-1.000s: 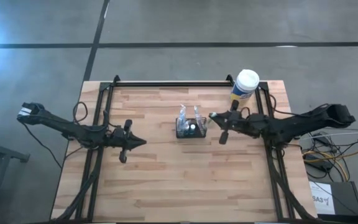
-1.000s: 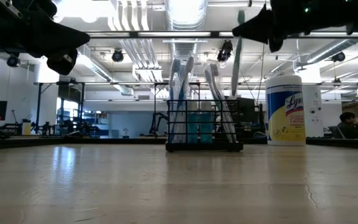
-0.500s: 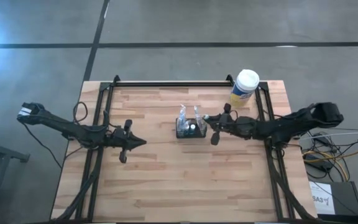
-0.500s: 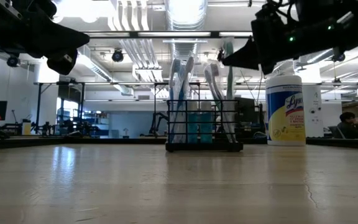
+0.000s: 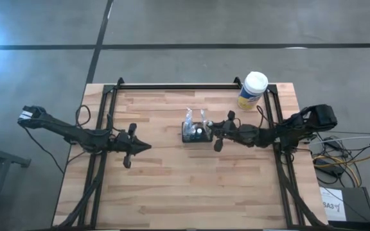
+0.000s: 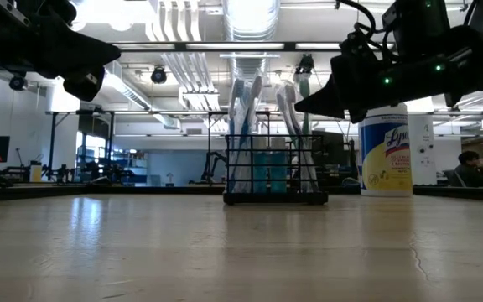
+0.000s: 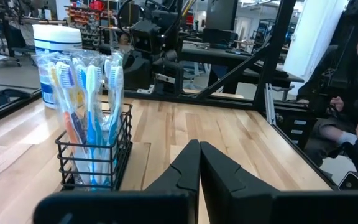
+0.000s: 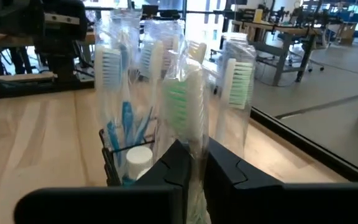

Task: Pick & Place toothbrushing station
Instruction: Put the green toothbrush into the black wire organizer, then return to Home Position

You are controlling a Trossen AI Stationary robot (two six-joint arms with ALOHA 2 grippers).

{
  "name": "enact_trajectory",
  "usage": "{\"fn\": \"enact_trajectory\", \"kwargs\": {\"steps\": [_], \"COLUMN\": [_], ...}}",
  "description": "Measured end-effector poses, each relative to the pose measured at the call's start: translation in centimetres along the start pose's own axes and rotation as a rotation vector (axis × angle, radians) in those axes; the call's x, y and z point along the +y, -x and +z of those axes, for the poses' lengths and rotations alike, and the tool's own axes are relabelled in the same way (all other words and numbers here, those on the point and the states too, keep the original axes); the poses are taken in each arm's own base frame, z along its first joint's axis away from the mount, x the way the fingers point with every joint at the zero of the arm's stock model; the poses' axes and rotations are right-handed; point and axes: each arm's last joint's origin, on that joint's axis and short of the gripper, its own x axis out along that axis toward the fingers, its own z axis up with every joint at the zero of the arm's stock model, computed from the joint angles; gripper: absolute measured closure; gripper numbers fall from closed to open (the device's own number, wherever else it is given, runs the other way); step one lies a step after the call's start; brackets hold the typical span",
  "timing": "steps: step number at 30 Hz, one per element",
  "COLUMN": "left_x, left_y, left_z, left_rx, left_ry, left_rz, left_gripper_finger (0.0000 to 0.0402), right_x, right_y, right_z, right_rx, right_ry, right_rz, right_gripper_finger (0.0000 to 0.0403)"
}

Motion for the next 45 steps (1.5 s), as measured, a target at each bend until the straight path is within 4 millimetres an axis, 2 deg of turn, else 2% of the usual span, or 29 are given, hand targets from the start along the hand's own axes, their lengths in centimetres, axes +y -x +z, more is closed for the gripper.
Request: {"fn": "enact_trajectory", "kwargs": {"steps": [4,13,19,29,38,42,45], "left_x": [0.0,0.0,0.0,0.0,0.0,0.0,0.1], "left_y": [0.0,0.0,0.0,0.0,0.0,0.0,0.0], "left_z": [0.0,0.0,0.0,-0.1,-0.3,-0.3,-0.3], "left_rx": [0.001,0.001,0.001,0.006,0.029,0.029,0.029], "left_ry": [0.000,0.004,0.004,0.002,-0.005,-0.006,-0.006], "left_rz": [0.001,0.001,0.001,0.001,0.005,0.005,0.005], "left_gripper_finger": [0.0392,0.0392,0.0390,0.0389,0.0390,0.0387,0.0388], "right_x": [0.1,0.3,0.2,-0.8,-1.4,-1.8,-2.1], "right_y": [0.0,0.0,0.2,2.7,6.4,7.9,8.8], "right_z": [-0.3,0.0,0.9,3.8,6.6,7.3,7.5], "right_rx": [0.025,0.022,-0.015,0.005,-0.038,-0.066,-0.097], "right_ry": [0.007,-0.077,-0.073,-0.070,-0.038,-0.032,-0.038], "right_rz": [0.018,0.090,0.092,0.099,0.259,0.294,0.321], "right_gripper_finger": [0.0352,0.0241,0.0203,0.0195,0.0193,0.0207,0.0236]}}
